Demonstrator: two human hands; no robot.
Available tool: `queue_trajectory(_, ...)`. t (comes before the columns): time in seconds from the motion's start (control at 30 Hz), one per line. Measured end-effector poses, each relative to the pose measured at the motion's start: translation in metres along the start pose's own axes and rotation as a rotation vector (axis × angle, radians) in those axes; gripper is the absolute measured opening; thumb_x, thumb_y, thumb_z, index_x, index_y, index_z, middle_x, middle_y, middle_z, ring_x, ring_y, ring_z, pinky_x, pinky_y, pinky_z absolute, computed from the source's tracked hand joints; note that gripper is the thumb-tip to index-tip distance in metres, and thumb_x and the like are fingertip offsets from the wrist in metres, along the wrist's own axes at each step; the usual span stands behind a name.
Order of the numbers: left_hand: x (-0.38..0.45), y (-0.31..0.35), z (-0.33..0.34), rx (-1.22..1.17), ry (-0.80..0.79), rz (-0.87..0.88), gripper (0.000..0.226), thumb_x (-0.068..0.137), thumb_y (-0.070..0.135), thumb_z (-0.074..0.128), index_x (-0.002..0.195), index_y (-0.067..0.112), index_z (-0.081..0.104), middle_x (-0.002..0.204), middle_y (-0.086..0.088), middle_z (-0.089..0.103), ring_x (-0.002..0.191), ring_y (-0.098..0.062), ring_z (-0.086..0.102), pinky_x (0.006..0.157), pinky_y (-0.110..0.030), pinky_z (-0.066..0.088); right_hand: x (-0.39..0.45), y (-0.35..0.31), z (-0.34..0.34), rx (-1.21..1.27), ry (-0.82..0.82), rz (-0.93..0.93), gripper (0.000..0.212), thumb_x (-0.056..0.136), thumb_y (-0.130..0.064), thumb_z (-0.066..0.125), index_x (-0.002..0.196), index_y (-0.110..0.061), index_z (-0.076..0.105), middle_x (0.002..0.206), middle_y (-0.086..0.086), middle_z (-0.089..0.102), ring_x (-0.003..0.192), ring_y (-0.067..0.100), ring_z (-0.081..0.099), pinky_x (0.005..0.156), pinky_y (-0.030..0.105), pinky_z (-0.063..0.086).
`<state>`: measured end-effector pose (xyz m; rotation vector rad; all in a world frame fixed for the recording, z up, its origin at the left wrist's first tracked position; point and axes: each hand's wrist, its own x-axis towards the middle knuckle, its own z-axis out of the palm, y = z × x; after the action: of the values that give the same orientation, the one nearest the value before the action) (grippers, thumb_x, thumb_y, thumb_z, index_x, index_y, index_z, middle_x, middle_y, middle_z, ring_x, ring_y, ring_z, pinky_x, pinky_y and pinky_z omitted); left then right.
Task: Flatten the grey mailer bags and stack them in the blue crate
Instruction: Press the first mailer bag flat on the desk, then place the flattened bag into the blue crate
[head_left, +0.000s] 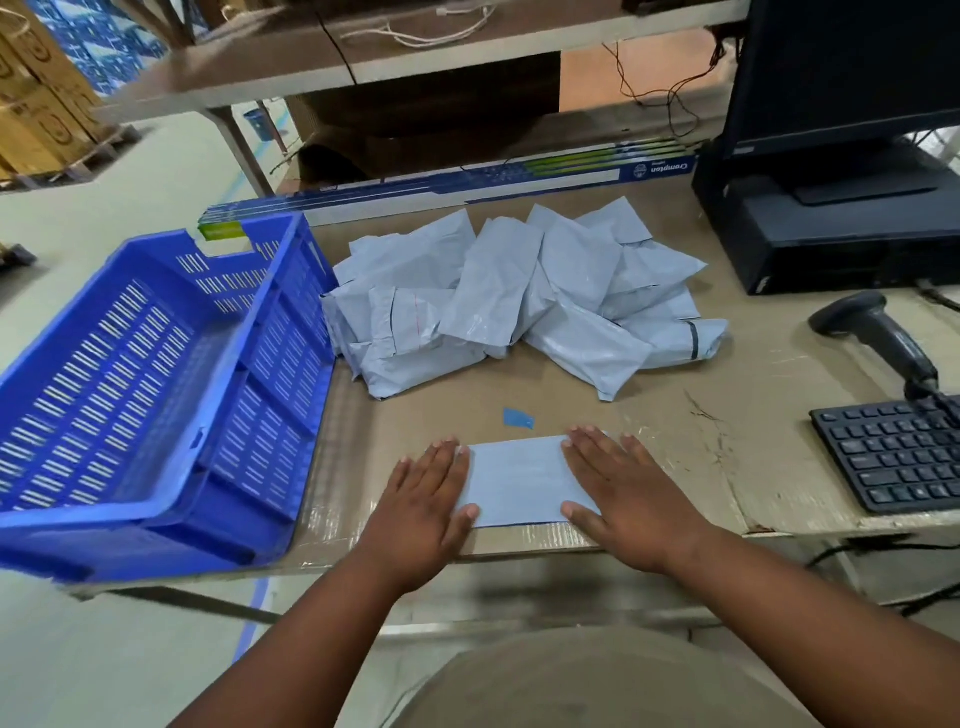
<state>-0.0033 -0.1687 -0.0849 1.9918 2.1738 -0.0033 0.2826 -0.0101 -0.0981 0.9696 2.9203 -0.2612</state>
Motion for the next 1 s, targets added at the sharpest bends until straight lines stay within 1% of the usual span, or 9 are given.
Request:
queue_trajectory(0.07,0.008,-0.003,-0.016,-0.029,-0.066,-0.046,0.082,0.099,0.070,0.011,0.170,0.029,0.011,0.177,0.007,0.004,0.162,-0.013,0.004,0.131,-0.052,0.008,-0.003,0.003,-0.005,0.024,-0.030,0.020,0.086,0.100,-0.075,0.007,0.170,-0.025,-0.003,0.175,-0.004,-0.020,0.159,0.012,-0.025,0.130,0.044,-0.010)
queue_trajectory(0.17,0.031,-0.002,-0.045,0.054,-0.074,-0.082,0.084,0.091,0.071,0.041,0.165,0.034,0.024,0.167,0.010,0.034,0.150,-0.021,0.035,0.119,-0.053,0.033,0.002,-0.005,-0.021,0.069,0.013,-0.052,0.082,0.101,-0.072,0.013,0.170,-0.028,0.008,0.176,0.000,-0.017,0.161,0.015,-0.021,0.131,0.046,-0.009)
queue_trajectory(0.3,0.066,0.006,-0.074,0.089,-0.196,-0.202,0.092,0.073,0.069,0.071,0.155,0.042,0.040,0.140,0.009,0.054,0.132,-0.024,0.050,0.107,-0.051,0.042,0.012,-0.019,-0.036,0.016,0.150,-0.224,0.061,0.104,-0.059,0.039,0.153,-0.026,0.052,0.174,0.012,0.023,0.162,0.029,0.017,0.129,0.058,0.014)
queue_trajectory(0.37,0.078,0.008,-0.086,0.050,-0.235,-0.239,0.072,0.070,0.063,0.079,0.136,0.040,0.059,0.125,0.010,0.060,0.124,-0.021,0.056,0.104,-0.047,0.046,0.015,-0.028,-0.042,0.027,0.169,-0.275,0.051,0.103,-0.056,0.044,0.143,-0.028,0.061,0.170,0.012,0.033,0.160,0.030,0.025,0.127,0.061,0.022)
queue_trajectory(0.43,0.087,0.012,-0.101,-0.001,-0.240,-0.243,0.045,0.076,0.049,0.083,0.115,0.031,0.071,0.109,0.010,0.062,0.109,-0.017,0.061,0.091,-0.036,0.051,0.016,-0.033,-0.046,0.049,0.188,-0.324,0.046,0.103,-0.053,0.044,0.136,-0.029,0.065,0.168,0.010,0.037,0.158,0.028,0.028,0.127,0.060,0.024)
queue_trajectory(0.53,0.093,0.018,-0.128,-0.015,-0.256,-0.210,0.022,0.082,0.029,0.083,0.101,0.020,0.077,0.098,0.005,0.067,0.096,-0.016,0.062,0.074,-0.028,0.048,0.020,-0.035,-0.057,0.086,0.199,-0.353,0.046,0.101,-0.054,0.046,0.137,-0.032,0.063,0.164,0.006,0.042,0.156,0.027,0.033,0.126,0.058,0.025)
queue_trajectory(0.7,0.080,0.020,-0.187,-0.005,-0.176,-0.299,0.013,0.084,0.021,0.084,0.093,0.023,0.075,0.087,0.010,0.061,0.085,-0.014,0.061,0.061,-0.023,0.042,0.042,-0.041,-0.092,0.224,0.166,-0.376,0.062,0.099,-0.059,0.042,0.157,-0.037,0.039,0.167,0.003,0.036,0.155,0.028,0.030,0.128,0.056,0.020)
queue_trajectory(0.87,0.047,0.011,-0.263,-0.027,0.022,-0.481,0.011,0.083,0.023,0.083,0.090,0.021,0.076,0.081,0.011,0.067,0.075,-0.010,0.063,0.059,-0.023,0.045,0.078,-0.065,-0.142,0.268,0.265,-0.519,0.068,0.100,-0.059,0.044,0.162,-0.038,0.027,0.169,0.001,0.030,0.156,0.024,0.027,0.127,0.049,0.022)
queue_trajectory(1.0,0.022,-0.021,-0.312,0.005,0.133,-0.619,0.013,0.081,0.021,0.084,0.081,0.024,0.071,0.081,0.007,0.068,0.079,-0.016,0.066,0.063,-0.028,0.048,0.114,-0.107,-0.183,0.253,0.324,-0.594,0.068,0.102,-0.058,0.045,0.163,-0.037,0.026,0.170,0.000,0.028,0.156,0.024,0.025,0.129,0.047,0.018)
